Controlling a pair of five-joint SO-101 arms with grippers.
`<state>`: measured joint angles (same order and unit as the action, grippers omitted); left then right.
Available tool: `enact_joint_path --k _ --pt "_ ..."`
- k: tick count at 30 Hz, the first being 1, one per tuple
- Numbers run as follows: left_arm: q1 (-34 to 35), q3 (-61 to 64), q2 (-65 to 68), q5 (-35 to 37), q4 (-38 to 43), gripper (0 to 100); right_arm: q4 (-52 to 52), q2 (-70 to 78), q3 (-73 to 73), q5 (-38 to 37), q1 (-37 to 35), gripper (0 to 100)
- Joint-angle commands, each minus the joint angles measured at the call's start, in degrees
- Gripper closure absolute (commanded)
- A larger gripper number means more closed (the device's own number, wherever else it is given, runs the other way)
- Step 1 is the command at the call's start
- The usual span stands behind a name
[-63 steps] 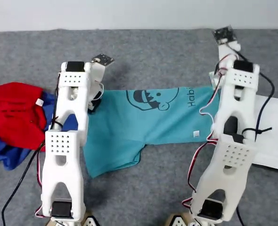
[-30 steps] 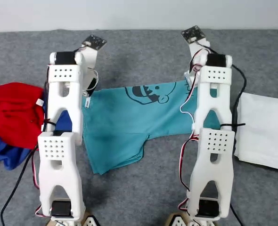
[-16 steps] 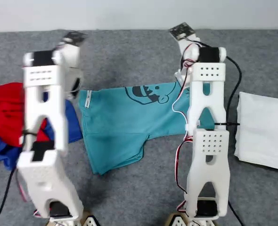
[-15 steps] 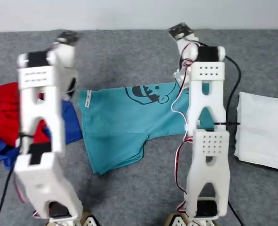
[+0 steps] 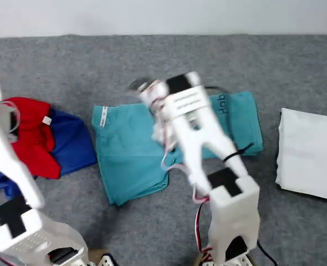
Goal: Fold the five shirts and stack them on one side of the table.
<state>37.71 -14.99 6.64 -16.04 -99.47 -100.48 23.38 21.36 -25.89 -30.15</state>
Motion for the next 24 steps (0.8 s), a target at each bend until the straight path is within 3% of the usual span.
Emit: enact_joint_path --k 1,11,24 --pt "3.8 -0.1 -3.3 -1.7 -0.9 99 -2.2 -5.8 -3.5 0.3 -8.8 76.0" --pt "6.3 -0.1 -3.3 -2.1 -0.9 99 2.1 -5.8 -7.8 0.4 -26.0 75.8" --pt "6.4 -0.1 -3.3 -1.9 -0.9 99 27.4 -5.7 -30.3 0.4 -27.2 76.1"
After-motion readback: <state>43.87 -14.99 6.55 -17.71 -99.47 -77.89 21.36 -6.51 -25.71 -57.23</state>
